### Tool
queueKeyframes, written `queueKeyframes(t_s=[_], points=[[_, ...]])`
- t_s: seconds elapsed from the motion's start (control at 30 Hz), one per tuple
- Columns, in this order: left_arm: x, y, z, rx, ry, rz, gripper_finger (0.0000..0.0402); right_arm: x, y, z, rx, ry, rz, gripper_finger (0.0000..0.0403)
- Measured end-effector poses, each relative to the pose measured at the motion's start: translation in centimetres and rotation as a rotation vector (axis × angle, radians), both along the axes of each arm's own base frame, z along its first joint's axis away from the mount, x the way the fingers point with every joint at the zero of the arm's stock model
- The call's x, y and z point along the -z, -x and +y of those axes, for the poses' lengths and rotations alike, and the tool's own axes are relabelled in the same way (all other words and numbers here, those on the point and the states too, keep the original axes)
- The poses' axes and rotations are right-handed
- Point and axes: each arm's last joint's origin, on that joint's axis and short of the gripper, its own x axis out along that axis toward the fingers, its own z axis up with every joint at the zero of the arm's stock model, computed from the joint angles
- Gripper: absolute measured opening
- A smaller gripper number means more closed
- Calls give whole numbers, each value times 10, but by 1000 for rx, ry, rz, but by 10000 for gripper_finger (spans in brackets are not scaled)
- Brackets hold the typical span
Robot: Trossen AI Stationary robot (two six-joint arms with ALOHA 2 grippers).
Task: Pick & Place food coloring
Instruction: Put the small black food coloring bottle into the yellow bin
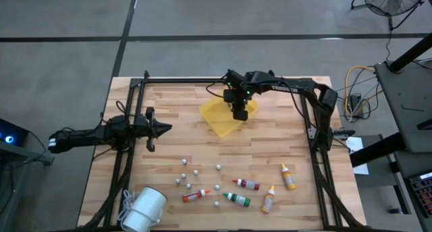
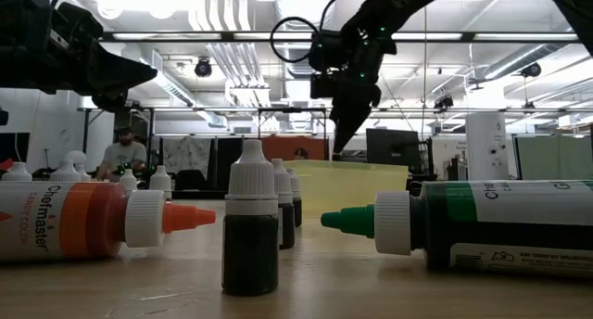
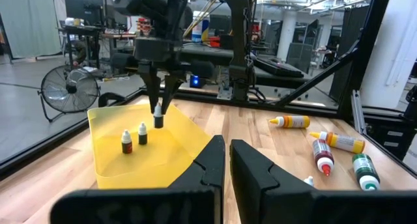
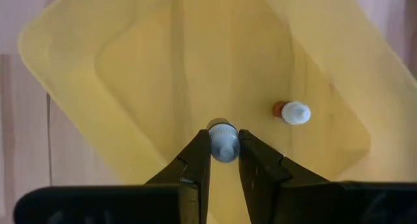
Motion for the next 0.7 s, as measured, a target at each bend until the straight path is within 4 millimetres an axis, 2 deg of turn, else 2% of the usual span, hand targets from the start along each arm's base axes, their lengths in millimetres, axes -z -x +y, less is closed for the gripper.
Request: queueKeyframes(t_s=[0.23,0.43,0.7], points=[[0,0,0,0,0,0,0,-6,-11,-4,16,-4,-6,54],[0,0,0,0,0,-1,0,6,-18,-7,28,-24,29,54],[0,0,0,1,0,0,0,9,-15,-9,141,-40,46,54]])
